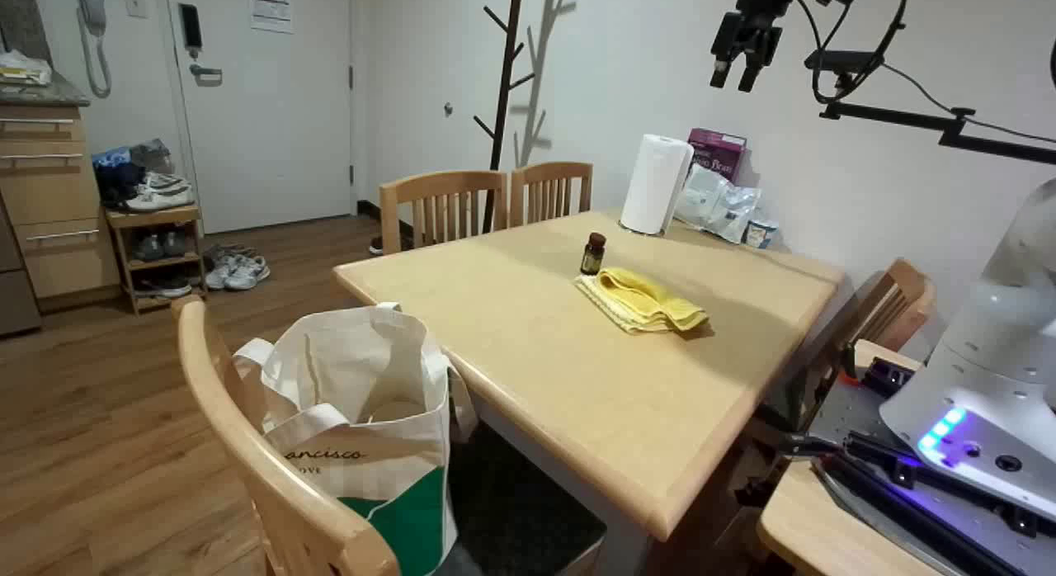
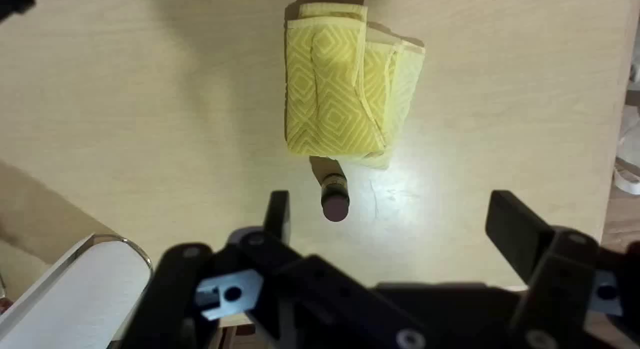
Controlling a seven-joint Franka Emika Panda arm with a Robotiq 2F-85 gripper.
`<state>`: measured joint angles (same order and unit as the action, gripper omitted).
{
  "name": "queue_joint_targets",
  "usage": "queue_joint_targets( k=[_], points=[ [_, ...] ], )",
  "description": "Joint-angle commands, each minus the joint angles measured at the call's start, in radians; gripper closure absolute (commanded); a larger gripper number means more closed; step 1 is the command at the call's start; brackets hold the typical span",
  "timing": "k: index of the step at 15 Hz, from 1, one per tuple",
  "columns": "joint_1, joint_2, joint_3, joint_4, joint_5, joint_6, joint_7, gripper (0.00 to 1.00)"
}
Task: Move the bottle to the left, use the yellow towel to wipe the table
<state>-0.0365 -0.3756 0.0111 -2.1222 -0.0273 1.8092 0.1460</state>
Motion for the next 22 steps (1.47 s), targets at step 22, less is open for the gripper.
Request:
queue_joint_targets(
  k=[22],
  points=[
    [0.025, 0.600, -0.033, 0.224, -0.030, 0.125, 0.103, 0.00]
  ],
)
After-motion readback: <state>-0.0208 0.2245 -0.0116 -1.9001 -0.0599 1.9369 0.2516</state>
